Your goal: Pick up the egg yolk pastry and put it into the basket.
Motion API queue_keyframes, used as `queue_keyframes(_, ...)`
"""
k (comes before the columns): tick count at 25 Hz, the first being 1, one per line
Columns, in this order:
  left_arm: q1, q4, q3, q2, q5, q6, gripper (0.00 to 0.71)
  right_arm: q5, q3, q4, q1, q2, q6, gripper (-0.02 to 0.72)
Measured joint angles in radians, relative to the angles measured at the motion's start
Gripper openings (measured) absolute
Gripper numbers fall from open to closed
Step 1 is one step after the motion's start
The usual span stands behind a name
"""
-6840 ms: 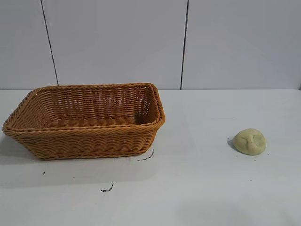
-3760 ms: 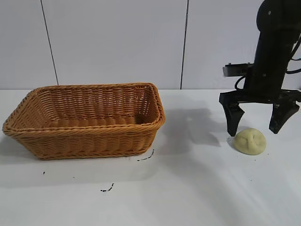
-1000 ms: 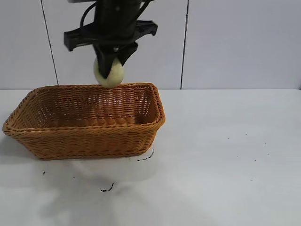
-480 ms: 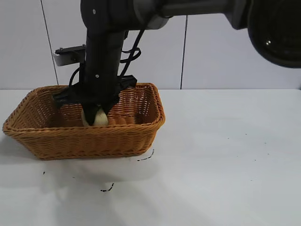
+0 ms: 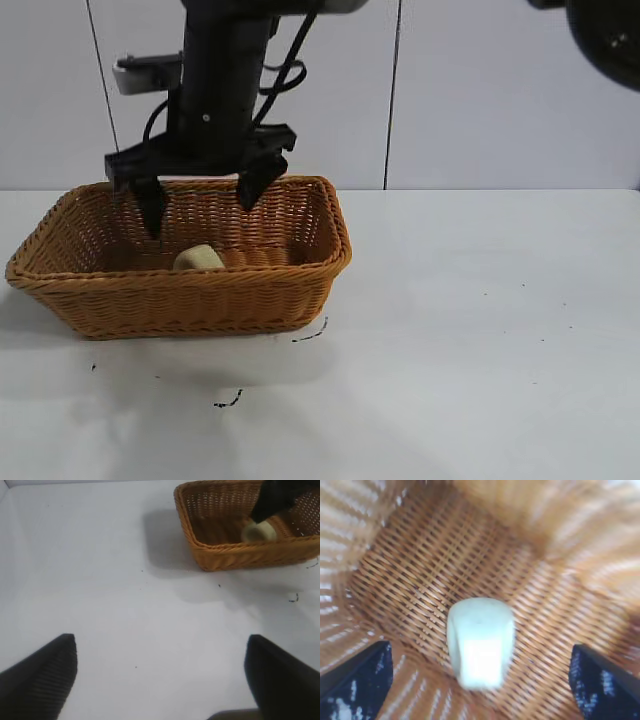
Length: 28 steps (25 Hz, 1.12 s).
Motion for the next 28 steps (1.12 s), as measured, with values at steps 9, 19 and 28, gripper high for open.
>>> queue_keyframes(9, 0.0, 0.0, 0.0, 0.0, 0.0, 0.0, 0.693, 0.094, 0.0, -0.023, -0.297, -0.004, -0.001, 0.695)
queue_keyframes(19, 0.0, 0.0, 0.0, 0.0, 0.0, 0.0, 0.693, 0.096, 0.0, 0.022, -0.547, -0.004, -0.001, 0.695)
queue_keyframes(28, 0.0, 0.0, 0.0, 0.0, 0.0, 0.0, 0.693, 0.095, 0.186, -0.005, -0.583, -0.15, -0.001, 0.695)
